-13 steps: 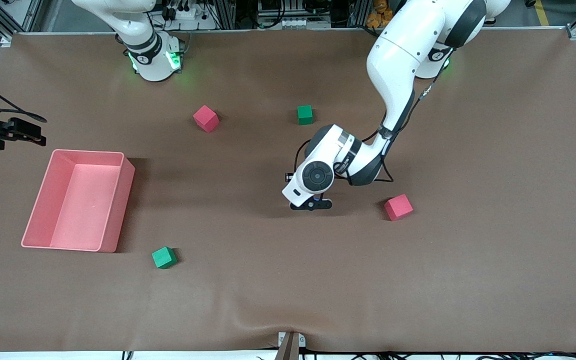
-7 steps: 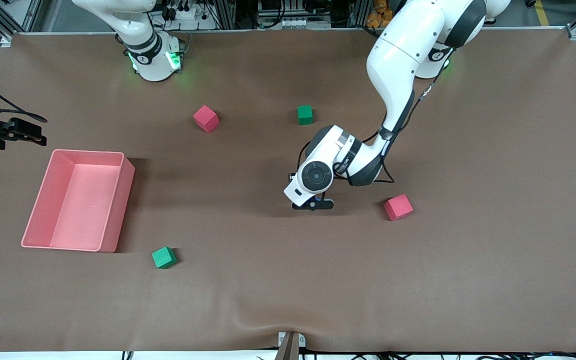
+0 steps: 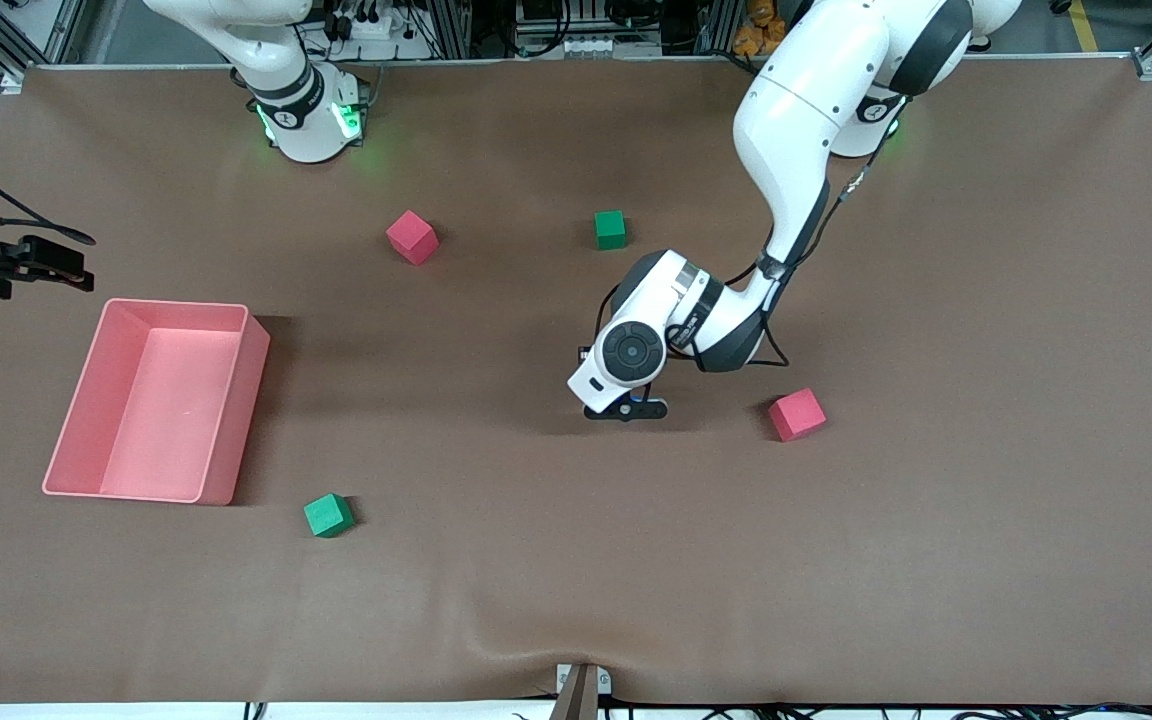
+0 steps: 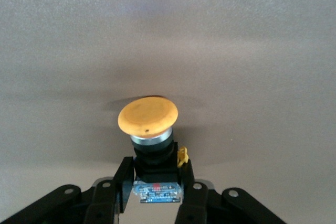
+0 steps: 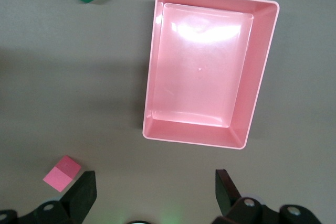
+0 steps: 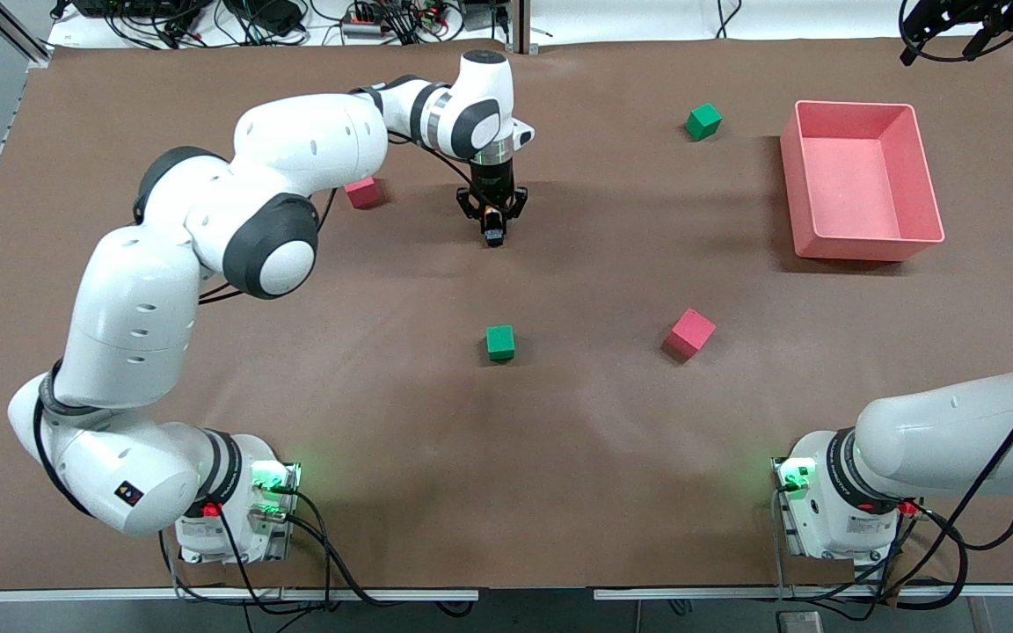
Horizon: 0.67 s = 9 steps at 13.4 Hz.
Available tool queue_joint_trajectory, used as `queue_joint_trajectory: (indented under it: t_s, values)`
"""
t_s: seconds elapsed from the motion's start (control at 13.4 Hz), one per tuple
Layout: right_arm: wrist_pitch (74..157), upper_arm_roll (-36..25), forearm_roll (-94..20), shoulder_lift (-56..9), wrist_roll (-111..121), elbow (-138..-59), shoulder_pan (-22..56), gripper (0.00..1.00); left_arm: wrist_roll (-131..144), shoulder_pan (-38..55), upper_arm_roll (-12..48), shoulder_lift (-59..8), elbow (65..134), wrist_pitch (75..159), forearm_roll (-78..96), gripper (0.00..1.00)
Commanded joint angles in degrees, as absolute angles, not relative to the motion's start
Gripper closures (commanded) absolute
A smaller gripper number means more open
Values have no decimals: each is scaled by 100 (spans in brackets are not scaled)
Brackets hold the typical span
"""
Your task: Place and upright button with both arms
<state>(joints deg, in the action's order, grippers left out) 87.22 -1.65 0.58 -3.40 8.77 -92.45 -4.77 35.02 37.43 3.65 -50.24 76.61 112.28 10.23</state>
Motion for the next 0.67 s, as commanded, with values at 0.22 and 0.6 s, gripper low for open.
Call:
queue_joint_trajectory:
  t_s: [0.22,0.6]
  values:
    - [8323,-9,9,-150,290,-8737,-422,0,3866,3762,308,-4755,7515,10925,984,82]
    - [7726,53,-52,-53,-323,-8341,-325,0,4874,3884,272,-4527,7357,11030,749,82]
